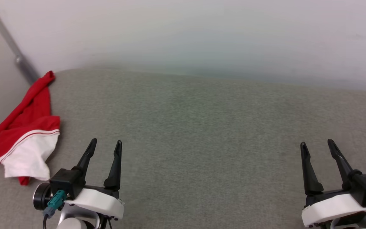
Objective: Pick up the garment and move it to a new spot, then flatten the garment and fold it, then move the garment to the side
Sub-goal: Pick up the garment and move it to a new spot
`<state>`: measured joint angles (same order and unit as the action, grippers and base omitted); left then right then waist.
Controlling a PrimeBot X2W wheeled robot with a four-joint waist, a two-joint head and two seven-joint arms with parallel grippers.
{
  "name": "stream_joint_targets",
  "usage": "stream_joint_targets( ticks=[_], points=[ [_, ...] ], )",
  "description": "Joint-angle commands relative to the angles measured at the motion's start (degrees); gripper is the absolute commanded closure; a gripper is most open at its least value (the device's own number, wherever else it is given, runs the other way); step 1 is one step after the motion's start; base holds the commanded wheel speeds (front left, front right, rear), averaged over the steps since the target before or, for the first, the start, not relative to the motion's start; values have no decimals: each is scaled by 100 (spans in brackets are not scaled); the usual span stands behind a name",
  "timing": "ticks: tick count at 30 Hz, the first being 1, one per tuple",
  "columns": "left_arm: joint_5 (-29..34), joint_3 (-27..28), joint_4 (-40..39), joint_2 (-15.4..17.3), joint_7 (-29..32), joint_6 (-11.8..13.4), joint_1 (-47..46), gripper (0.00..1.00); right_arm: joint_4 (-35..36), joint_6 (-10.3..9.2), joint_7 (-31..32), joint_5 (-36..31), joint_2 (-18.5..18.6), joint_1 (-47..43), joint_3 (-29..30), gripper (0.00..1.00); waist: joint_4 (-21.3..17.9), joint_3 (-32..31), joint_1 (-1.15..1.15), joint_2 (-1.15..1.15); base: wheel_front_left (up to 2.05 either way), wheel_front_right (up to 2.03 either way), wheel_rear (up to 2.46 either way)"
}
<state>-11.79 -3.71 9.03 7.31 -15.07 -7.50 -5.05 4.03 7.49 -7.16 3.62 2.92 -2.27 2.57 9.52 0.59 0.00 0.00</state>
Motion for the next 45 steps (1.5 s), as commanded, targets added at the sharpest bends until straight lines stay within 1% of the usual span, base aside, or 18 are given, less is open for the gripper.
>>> stream_joint_targets(
  ticks=[1, 14, 23, 27, 37, 41, 45],
  points=[
    [20, 20, 12, -4, -14, 1, 8, 0, 35, -1, 19, -5, -6, -23, -9, 0, 222, -2, 0, 0, 0, 0, 0],
    [156, 427, -5, -16, -14, 1, 101, 0, 299, -1, 209, -265, -7, -49, -219, 0, 1218, 54, 0, 0, 0, 0, 0],
    [251, 649, -10, 57, -14, 1, 158, 0, 397, -1, 277, -342, -6, -43, -356, 0, 1671, 53, 0, 0, 0, 0, 0],
    [263, 677, 9, 67, -14, 1, 141, 0, 440, -1, 292, -380, -6, 4, -361, 0, 1771, 80, 0, 0, 0, 0, 0],
    [264, 691, 118, 118, -14, 1, -122, 0, 479, -1, 341, -317, -6, 93, -382, 0, 1815, 210, 0, 0, 0, 0, 0],
    [222, 732, 265, 178, -14, 1, -476, 0, 548, -1, 386, -382, -6, 182, -420, 0, 1739, 378, 0, 0, 0, 0, 0],
    [69, 667, 605, 343, -14, 1, -1026, 0, 650, -1, 460, -484, -5, 323, -427, 0, 1598, 636, 0, 0, 0, 0, 0]
  ],
)
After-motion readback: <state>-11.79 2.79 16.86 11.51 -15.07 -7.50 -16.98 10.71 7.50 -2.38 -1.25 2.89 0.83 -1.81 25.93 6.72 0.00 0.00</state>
